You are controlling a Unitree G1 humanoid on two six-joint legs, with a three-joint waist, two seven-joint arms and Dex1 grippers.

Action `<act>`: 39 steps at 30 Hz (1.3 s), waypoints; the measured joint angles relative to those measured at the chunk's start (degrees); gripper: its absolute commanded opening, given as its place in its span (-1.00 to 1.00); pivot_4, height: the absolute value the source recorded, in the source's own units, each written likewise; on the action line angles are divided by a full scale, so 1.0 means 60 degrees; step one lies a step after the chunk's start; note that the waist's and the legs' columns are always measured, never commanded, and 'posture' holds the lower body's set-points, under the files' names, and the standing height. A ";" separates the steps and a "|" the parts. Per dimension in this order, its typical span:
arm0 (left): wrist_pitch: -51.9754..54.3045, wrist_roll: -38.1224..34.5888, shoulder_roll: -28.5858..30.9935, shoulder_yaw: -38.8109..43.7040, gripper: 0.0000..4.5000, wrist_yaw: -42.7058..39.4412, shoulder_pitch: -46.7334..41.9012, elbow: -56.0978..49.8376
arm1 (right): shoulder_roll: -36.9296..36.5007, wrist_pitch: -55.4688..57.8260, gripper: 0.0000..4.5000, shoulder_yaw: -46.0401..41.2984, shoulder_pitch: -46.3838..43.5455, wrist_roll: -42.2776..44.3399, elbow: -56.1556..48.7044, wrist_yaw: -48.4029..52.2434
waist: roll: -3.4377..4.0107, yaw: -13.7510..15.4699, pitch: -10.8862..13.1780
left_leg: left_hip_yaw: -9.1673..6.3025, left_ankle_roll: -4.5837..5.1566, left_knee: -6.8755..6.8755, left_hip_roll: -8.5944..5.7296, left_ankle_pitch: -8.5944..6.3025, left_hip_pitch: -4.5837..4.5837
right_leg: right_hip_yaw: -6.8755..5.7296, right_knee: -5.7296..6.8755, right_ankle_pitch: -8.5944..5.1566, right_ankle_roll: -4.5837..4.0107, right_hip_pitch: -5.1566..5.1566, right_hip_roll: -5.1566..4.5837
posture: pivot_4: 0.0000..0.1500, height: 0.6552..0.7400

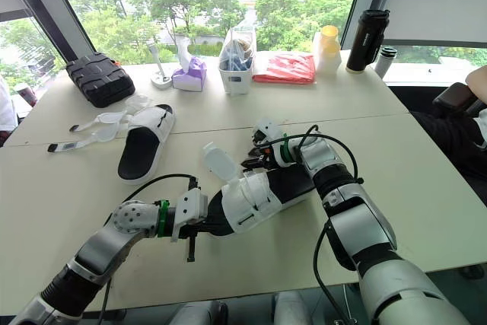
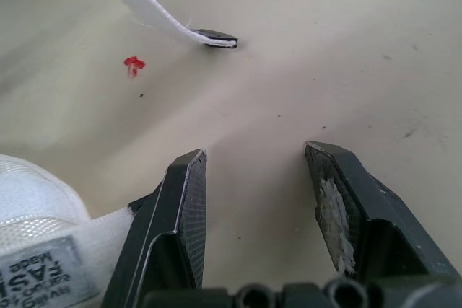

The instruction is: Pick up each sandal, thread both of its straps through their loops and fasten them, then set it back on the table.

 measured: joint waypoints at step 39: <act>-0.0277 0.0004 0.0000 -0.0073 -1.00 -0.0484 -0.0464 0.0536 | -0.4693 0.3539 0.02 -0.0986 0.5311 0.2340 -1.0513 0.2241 | 0.0010 0.0064 0.0000 | 0.0019 0.0005 -0.0002 0.0010 -0.0003 -0.0005 | 0.0003 -0.0017 -0.0004 0.0006 0.0008 -0.0003 | 1.00 1.00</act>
